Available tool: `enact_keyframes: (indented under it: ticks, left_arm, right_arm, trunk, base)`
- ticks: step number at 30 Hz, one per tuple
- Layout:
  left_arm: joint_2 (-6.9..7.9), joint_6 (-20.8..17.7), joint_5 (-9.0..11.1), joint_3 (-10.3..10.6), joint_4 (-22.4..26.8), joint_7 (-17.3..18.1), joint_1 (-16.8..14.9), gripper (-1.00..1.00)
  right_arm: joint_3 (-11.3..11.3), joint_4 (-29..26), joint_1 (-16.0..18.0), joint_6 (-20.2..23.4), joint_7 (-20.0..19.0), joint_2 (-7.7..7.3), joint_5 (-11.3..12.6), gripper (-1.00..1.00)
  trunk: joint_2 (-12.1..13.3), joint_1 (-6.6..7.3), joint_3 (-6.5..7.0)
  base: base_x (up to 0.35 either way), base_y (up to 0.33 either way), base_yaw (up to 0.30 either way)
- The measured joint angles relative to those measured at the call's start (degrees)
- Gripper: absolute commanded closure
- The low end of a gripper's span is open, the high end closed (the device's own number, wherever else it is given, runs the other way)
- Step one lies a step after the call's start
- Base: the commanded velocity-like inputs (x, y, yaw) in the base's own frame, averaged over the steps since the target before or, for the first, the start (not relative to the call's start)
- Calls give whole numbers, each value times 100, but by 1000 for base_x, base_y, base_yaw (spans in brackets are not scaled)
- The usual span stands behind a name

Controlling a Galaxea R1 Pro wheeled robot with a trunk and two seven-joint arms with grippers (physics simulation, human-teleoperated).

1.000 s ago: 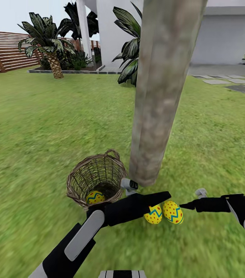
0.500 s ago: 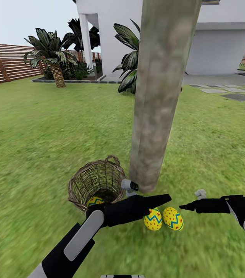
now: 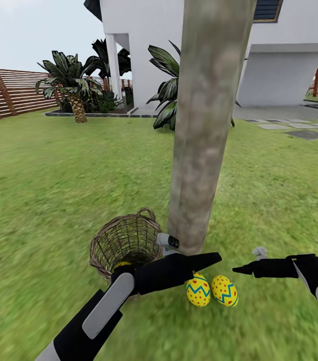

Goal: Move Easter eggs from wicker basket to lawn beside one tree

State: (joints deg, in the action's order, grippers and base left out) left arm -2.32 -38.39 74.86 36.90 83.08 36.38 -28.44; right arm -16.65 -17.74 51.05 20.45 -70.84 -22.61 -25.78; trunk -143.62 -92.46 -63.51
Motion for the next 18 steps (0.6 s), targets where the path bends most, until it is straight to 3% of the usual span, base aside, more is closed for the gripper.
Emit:
enact_keyframes:
  ticks: [5,18]
  left_arm:
    - [6,-7,28,-7,-8,3,0,-100]
    - [12,-7,30,-7,-8,4,0,-100]
  right_arm:
    - [0,2,-2,-3,5,12,1,-100]
    - [0,-4,-3,2,1,-8,3,-100]
  trunk:
    - [0,0,0]
    - [0,0,0]
  base:
    - [0,40,0]
    - [0,285,0]
